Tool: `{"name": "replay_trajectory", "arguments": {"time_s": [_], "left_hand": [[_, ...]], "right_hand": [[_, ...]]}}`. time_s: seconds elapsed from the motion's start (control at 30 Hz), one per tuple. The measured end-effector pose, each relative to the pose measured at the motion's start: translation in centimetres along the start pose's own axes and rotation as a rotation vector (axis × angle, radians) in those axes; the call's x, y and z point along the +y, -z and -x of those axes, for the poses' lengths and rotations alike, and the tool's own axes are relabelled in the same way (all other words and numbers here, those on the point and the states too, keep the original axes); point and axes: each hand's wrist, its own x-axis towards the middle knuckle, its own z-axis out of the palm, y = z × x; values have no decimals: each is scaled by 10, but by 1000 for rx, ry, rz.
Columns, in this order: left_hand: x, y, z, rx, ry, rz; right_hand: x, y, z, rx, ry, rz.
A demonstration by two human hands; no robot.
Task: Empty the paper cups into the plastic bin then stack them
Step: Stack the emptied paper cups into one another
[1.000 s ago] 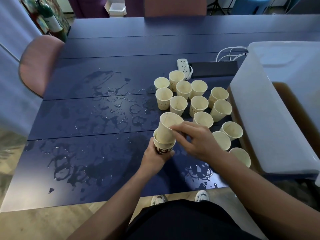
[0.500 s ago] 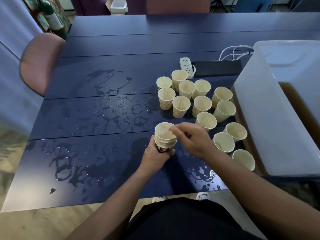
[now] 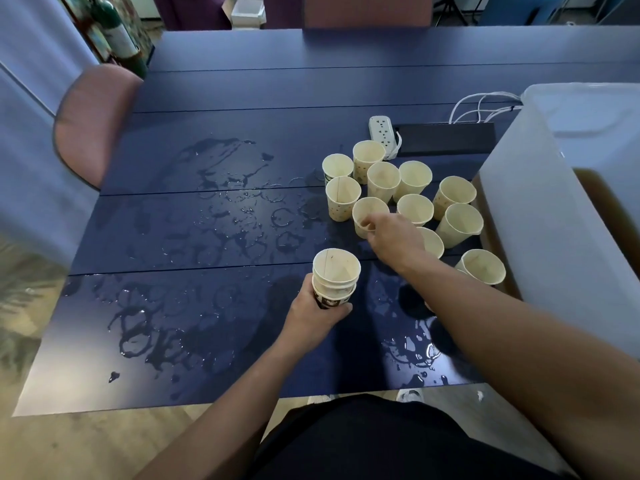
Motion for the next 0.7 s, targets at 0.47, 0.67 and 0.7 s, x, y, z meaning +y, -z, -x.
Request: {"name": "replay_trajectory", "arguments": {"time_s": [0.47, 0.67, 0.7], "left_hand": [[-4, 0, -10, -78, 78, -2], [6, 2, -18, -43, 73, 50], [5, 3, -18, -37, 73, 60]], "right_hand": [[-40, 59, 37, 348, 253, -346], [-46, 65, 60, 161, 294, -430], [-45, 62, 62, 138, 286, -430]]}}
